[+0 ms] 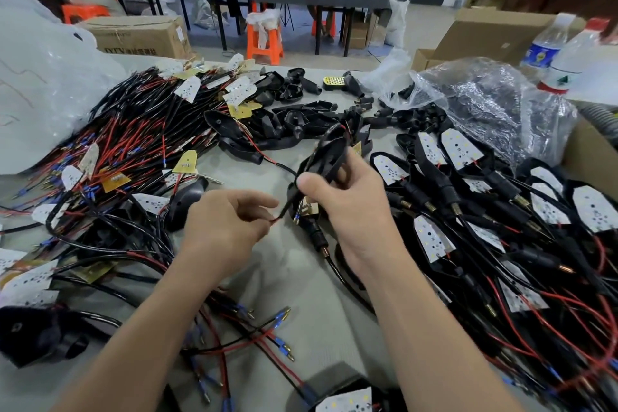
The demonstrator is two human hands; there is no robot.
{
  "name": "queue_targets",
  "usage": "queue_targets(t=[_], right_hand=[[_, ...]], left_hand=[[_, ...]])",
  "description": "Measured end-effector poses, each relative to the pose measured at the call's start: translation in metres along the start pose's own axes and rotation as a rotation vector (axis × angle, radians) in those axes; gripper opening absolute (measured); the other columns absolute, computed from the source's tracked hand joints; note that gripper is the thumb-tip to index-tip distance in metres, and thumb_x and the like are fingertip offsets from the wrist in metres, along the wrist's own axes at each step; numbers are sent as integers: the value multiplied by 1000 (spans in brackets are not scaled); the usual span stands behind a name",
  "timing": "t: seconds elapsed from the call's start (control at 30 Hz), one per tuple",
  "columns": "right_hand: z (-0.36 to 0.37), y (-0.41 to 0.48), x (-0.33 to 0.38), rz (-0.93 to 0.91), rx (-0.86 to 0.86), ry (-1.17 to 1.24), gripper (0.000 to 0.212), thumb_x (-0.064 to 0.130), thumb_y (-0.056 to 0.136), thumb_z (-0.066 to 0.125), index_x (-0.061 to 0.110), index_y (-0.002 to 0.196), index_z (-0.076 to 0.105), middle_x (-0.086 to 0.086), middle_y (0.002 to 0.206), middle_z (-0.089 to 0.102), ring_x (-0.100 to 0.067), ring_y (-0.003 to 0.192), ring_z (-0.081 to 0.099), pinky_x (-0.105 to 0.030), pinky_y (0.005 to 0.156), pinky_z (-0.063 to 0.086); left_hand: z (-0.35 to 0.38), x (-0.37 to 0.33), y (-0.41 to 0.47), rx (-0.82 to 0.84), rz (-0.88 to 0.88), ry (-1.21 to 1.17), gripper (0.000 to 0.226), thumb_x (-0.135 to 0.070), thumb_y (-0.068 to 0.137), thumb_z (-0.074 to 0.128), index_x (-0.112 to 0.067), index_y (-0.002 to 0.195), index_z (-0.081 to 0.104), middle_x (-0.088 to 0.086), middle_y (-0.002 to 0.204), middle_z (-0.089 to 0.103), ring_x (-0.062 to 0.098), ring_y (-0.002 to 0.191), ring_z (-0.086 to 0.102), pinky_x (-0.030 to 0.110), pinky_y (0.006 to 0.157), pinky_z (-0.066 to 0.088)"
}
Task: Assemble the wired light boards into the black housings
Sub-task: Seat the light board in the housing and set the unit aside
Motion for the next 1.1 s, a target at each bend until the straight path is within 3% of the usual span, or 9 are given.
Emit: queue_targets(t=[0.1, 0.27, 0.33, 0.47, 0.53, 0.73, 0.83, 0.93, 1.1], right_hand=[[-21, 8, 10, 5, -140, 130, 16, -1, 92, 67, 12, 101, 63, 0, 84, 68, -21, 83, 63, -30, 73, 52], [-48, 17, 20, 1, -240, 435, 14, 9, 103, 56, 16, 115, 52, -9, 100, 68, -19, 80, 69, -44, 87, 60], [-53, 17, 23, 19, -239, 529, 11, 14, 105, 52, 14, 116, 52, -20, 112, 62, -27, 88, 68, -52, 86, 61], [-52, 16, 18, 140, -241, 558, 43, 30, 107, 48, -5, 131, 52, -24, 104, 68, -27, 70, 72, -26, 52, 55], [-44, 14, 14, 217, -178, 496, 47, 34, 106, 49, -9, 124, 56, -24, 96, 71, -21, 54, 63, -19, 39, 41], [-9, 2, -11, 391, -8, 274, 43, 34, 107, 47, -5, 98, 62, -29, 91, 71, -15, 38, 45, -18, 32, 22], [5, -5, -23, 425, 17, 165, 40, 34, 107, 50, 4, 84, 63, -14, 69, 65, -14, 34, 43, -17, 31, 21], [14, -10, -29, 437, 68, 89, 38, 32, 106, 52, 8, 77, 61, -1, 53, 60, -12, 32, 40, -16, 31, 23], [17, -11, -32, 413, 127, -21, 33, 32, 104, 55, 5, 89, 66, -9, 62, 66, -13, 34, 40, -17, 34, 26]], left_hand=[[-14, -2, -1, -133, 64, 353, 33, -7, 87, 72, -39, 83, 78, -26, 67, 68, -8, 68, 63, 7, 63, 40], [-14, 2, 7, 4, -26, 693, 41, -16, 80, 67, -54, 66, 73, -22, 80, 72, 4, 69, 57, 22, 59, 40], [-9, 4, 8, 198, -21, 589, 49, -9, 80, 69, -57, 70, 76, -23, 75, 74, -2, 66, 61, 19, 57, 44], [15, 6, -27, 987, -78, 93, 28, -2, 73, 73, -27, 80, 85, -3, 75, 77, 4, 67, 66, 16, 64, 49], [19, 3, -41, 1178, -11, 18, 20, -17, 79, 72, -21, 94, 84, -1, 86, 78, 6, 78, 69, 20, 74, 51], [17, 0, 3, 442, -78, -535, 33, -29, 79, 78, -24, 112, 79, 6, 110, 79, 20, 99, 73, 25, 77, 57], [19, -2, 5, 478, -43, -671, 53, -24, 82, 77, -29, 133, 66, -3, 126, 73, 15, 115, 68, 33, 93, 56], [22, -7, 2, 535, 24, -651, 50, -23, 89, 63, -21, 139, 62, -12, 97, 73, 7, 93, 68, 34, 97, 52], [22, -9, 0, 553, 33, -731, 37, -16, 88, 63, -12, 124, 69, 6, 101, 69, 18, 88, 62, 32, 94, 53]])
Point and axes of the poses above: each hand's wrist, its own y-axis towards the middle knuckle, its own z-axis out of the palm, x = y × z, the point moved 6 cm from there along y, towards the middle knuckle
